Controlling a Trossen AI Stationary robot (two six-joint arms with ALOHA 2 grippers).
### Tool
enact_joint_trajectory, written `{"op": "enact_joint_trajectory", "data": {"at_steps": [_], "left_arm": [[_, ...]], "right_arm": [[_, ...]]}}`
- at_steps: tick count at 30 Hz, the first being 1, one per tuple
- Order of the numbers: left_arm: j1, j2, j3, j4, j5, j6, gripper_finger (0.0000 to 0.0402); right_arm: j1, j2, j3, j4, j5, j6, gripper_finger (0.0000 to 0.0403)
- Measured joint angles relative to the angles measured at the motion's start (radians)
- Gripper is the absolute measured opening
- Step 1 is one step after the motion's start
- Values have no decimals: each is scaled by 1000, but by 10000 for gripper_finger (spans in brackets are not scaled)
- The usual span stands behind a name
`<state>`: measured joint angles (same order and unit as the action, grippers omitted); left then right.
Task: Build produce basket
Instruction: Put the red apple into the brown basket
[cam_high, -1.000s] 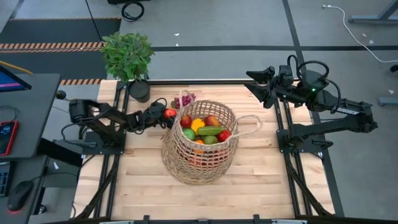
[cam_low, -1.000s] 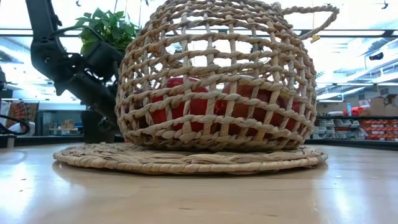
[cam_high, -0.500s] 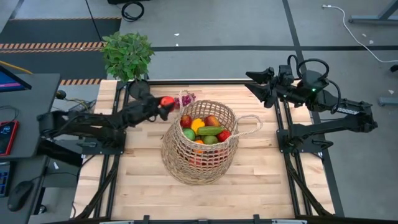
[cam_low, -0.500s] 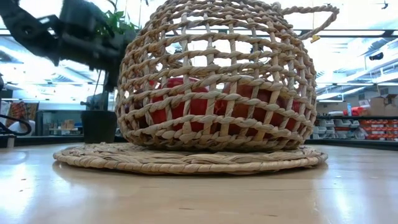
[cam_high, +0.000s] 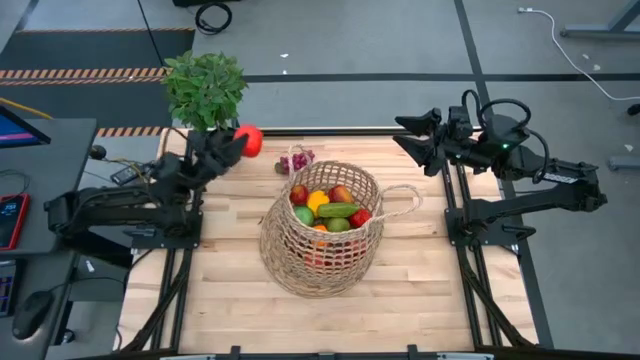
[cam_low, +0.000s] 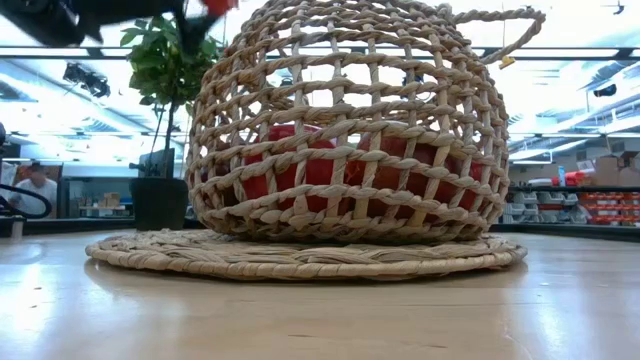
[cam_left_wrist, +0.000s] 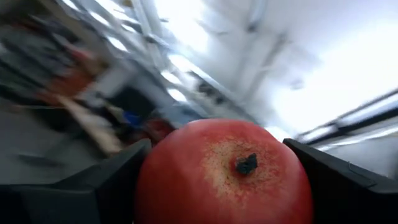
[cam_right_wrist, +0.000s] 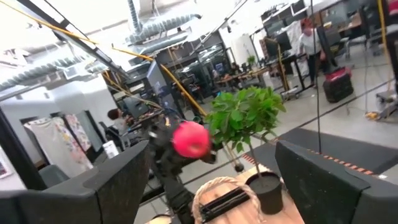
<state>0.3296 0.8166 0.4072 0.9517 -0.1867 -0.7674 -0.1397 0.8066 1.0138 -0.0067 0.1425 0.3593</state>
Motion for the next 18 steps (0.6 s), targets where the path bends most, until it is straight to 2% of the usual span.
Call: {"op": "enact_joint_trajectory", "data": {"at_steps": [3,10,13,18], "left_arm": [[-1,1,101,-13,60,-84,350],[1,2,341,-66,58,-242,350],[0,13,465,-140,59,-230,350],[0,59,706,-299,75,-126,351]], "right_arm": [[-1,0,0,21,19,-28,349],[-2,0,0,45,30,-74,349],[-2,0,0,45,30,-74,349],[-2,0,0,46,30,-74,349]]}}
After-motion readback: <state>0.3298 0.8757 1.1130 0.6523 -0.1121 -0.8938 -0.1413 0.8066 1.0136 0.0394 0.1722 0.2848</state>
